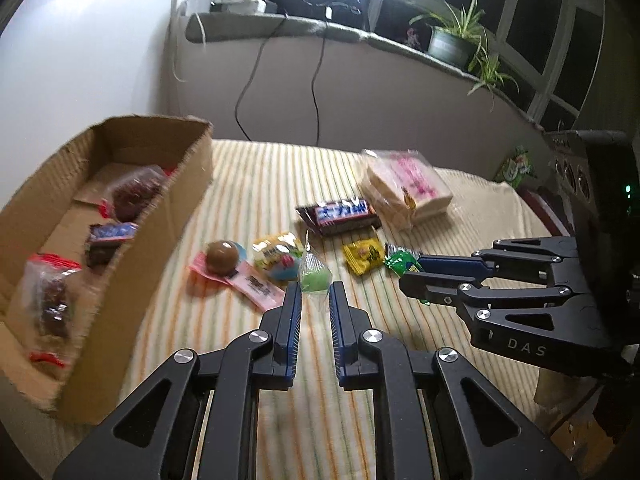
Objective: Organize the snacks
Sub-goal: 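Grasp the clear mint candy with the left tool while the right tool grasps the green-wrapped candy, then carry both candies over the cardboard box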
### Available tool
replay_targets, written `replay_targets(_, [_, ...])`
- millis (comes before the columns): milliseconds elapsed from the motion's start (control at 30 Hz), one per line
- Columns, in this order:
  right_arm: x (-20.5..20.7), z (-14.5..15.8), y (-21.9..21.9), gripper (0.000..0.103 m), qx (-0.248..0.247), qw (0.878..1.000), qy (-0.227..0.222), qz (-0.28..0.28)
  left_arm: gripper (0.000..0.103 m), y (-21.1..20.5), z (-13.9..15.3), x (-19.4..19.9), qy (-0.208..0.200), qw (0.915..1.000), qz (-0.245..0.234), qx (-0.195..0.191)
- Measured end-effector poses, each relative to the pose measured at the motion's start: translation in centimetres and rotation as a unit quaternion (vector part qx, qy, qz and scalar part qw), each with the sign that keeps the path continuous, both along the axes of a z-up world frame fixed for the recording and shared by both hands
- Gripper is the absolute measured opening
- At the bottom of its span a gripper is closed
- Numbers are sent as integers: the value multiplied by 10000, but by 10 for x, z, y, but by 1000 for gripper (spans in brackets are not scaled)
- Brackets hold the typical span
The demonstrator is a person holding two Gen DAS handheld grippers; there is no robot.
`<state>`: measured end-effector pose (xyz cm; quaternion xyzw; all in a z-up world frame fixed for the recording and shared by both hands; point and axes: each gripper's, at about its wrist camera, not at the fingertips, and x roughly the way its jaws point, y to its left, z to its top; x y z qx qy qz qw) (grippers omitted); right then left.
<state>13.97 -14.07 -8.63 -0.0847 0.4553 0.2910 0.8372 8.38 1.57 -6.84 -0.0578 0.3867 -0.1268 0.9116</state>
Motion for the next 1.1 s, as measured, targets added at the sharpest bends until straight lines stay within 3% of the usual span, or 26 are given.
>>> replay_targets(600, [-2,53,54,22,253,9974,-448,505,13,83,31,-16,-392,9950,917,101])
replay_targets(1100, [9,67,132,22,420,9922,-514,1055,13,152,31,-16,-426,9846,1678,265])
